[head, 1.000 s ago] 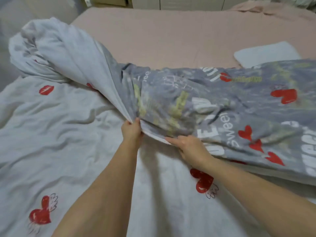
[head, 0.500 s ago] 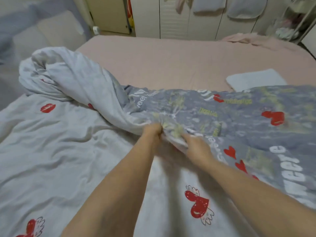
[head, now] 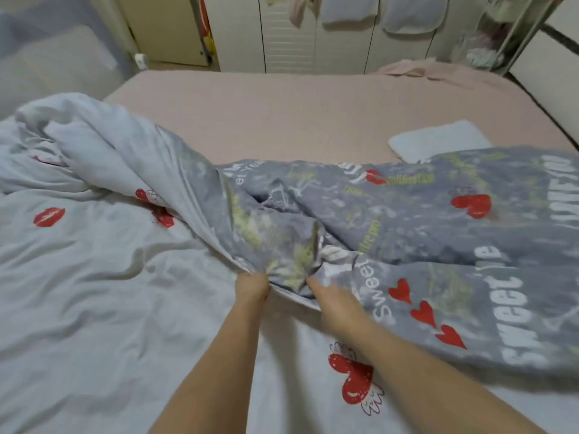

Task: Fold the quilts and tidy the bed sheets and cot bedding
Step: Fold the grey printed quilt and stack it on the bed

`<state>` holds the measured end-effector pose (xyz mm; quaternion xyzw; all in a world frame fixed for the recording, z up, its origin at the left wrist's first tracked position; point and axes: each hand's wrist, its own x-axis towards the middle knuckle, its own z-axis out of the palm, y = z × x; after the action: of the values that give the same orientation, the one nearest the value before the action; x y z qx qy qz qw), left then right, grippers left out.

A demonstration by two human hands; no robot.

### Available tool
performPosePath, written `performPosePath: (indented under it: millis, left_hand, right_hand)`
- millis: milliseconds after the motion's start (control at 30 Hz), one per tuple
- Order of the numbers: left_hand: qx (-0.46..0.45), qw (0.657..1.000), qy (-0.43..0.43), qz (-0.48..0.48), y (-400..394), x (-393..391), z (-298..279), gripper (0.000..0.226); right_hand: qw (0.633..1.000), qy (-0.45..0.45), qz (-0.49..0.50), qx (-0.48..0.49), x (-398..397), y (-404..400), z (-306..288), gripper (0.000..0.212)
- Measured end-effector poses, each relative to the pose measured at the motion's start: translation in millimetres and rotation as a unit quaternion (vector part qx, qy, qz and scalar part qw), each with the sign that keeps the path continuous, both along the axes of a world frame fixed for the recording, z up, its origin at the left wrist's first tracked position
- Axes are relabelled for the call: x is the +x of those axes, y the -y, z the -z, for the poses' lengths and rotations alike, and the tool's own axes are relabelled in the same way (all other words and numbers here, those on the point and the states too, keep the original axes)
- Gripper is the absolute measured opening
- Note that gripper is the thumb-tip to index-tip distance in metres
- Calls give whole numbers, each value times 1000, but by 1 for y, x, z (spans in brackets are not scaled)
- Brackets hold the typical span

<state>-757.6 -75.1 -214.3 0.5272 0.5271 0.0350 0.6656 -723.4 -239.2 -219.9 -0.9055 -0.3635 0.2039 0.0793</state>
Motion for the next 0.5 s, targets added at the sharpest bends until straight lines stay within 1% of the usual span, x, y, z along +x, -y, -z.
performPosePath:
  millis: [33,67,100,133,167,200,233,267,300,333,367,400,433,467,500]
  left_hand:
    - [18,999,43,12,-2,3,-6,18]
    - [14,995,97,13,-4,6,-14,24]
    - [-9,990,137,10,-5,4,-19,27]
    - [-8,991,136,14,-4,-2,-22,24]
    - [19,995,93,33,-4,-10,-20,18]
    - [71,994,18,85,-4,-24,-14,10]
    - [118,976,-79,167,-1,-37,-9,16]
    - [143,944,-165,247,0,-49,-2,25]
    - [145,914,-213,312,2,-50,1,30]
    - [166,891,-235,351,-1,-58,-1,32]
    - [206,865,-235,392,-3,-58,-11,32]
    - [257,841,-239,412,-7,-60,-24,33]
    - [301,825,-235,417,-17,-67,-38,33]
    - [324,817,-237,413,-30,-77,-58,33]
    - [349,803,-243,417,-39,-83,-66,34]
  right_hand:
    - [999,19,33,16,7,2,-2,68]
    - [996,42,65,49,17,3,-3,72]
    - [990,65,93,78,18,6,-6,77]
    - [987,80,106,90,19,8,-6,80]
    - [992,74,81,67,15,10,-7,79]
    - [998,46,34,27,6,12,-6,75]
    - [999,11,-10,-29,-1,14,-5,70]
    - [995,-34,-35,-84,-10,13,-5,65]
    - [989,-66,-43,-125,-12,10,-6,62]
    - [984,-87,-51,-144,-15,1,-11,56]
    - [984,-89,-53,-144,-14,-7,-17,47]
    - [986,-81,-55,-134,-13,-15,-26,37]
    - [988,-71,-51,-125,-15,-24,-42,30]
    - [991,-62,-44,-108,-17,-34,-63,28]
    - [993,-63,-33,-91,-16,-38,-74,29]
